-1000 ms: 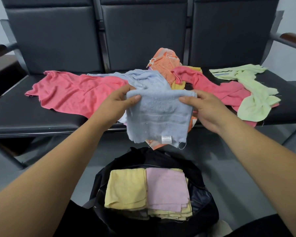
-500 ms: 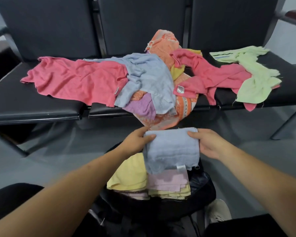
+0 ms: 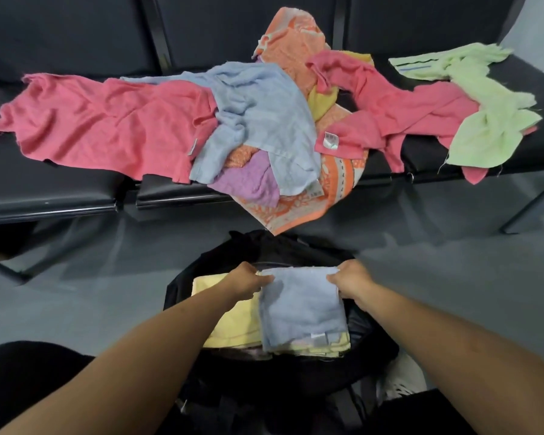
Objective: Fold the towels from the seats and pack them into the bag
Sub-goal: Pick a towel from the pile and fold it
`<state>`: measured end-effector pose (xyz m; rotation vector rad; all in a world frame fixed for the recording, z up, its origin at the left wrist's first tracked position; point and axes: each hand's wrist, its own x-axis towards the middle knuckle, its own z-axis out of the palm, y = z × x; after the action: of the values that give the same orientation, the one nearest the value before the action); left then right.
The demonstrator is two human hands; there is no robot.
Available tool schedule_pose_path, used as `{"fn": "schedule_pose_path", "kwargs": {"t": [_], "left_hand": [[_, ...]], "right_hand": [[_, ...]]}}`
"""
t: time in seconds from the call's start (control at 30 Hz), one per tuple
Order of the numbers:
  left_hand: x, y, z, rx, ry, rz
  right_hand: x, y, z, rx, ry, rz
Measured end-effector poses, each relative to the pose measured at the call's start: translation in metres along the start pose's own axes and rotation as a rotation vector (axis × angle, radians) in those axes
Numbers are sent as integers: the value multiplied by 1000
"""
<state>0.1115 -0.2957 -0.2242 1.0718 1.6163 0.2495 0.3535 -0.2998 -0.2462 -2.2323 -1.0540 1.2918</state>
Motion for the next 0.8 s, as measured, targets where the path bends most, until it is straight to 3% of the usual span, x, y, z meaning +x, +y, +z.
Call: {"fn": "schedule_pose_path", "kwargs": {"t": [0.07, 0.2, 0.3, 0.57, 0.63, 0.8], "left_hand": [[10, -4, 1, -39, -82, -92], [16, -8, 9, 123, -118, -157], [14, 12, 4, 221, -42, -34], [-40, 110, -47, 199, 111, 265], [-56, 133, -64, 198, 158, 358], [-65, 157, -82, 101, 235, 398]], "right_hand": [[13, 3, 4, -43, 66, -29], [20, -1, 4, -152, 78, -4], [12, -16, -3, -322, 65, -74], [-59, -112, -55, -451, -84, -335], [-74, -137, -72, -343, -117, -355], [-77, -175, -83, -43, 58, -435]]}}
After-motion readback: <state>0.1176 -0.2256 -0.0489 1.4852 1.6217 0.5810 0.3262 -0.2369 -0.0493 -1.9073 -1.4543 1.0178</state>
